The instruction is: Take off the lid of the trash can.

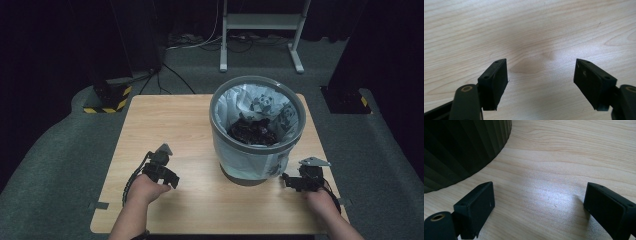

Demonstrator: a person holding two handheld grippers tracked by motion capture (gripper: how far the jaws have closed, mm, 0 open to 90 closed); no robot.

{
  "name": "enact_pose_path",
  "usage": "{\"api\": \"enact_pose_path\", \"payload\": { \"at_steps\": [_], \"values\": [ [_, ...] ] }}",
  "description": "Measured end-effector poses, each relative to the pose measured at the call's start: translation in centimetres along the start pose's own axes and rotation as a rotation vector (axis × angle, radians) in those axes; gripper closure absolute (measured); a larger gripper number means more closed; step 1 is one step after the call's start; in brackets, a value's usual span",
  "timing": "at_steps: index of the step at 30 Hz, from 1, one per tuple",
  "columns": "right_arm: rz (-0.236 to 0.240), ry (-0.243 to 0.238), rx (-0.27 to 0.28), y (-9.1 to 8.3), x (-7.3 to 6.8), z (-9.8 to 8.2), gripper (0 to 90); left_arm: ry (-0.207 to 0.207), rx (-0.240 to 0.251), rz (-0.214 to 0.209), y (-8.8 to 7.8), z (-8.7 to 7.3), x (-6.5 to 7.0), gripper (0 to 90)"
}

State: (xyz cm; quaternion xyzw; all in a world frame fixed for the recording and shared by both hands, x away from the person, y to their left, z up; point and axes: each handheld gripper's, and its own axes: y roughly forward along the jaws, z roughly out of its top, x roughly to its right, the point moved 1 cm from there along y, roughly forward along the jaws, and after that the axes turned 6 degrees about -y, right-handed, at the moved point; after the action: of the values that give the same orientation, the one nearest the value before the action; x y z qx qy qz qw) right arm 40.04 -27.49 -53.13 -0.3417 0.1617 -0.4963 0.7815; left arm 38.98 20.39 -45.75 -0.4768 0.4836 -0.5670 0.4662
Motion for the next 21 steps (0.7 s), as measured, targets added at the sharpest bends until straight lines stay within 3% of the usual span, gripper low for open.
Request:
{"api": "enact_pose_path", "payload": {
  "at_steps": [4,14,21],
  "values": [
    [0.002,-0.003,-0.003,0.0,0.0,0.0,9.6,-0.033,0.012,-0.015,-1.0,0.4,-0.1,30.4],
    [0.000,0.000,-0.001,0.0,0.0,0.1,9.6,-0.024,0.025,0.010,-3.5,2.1,0.9,33.1],
    [-0.008,0.006,0.003,0.0,-0.1,0.0,9.6,-0.037,0.031,0.005,-5.2,2.9,1.7,36.6]
  ]
}}
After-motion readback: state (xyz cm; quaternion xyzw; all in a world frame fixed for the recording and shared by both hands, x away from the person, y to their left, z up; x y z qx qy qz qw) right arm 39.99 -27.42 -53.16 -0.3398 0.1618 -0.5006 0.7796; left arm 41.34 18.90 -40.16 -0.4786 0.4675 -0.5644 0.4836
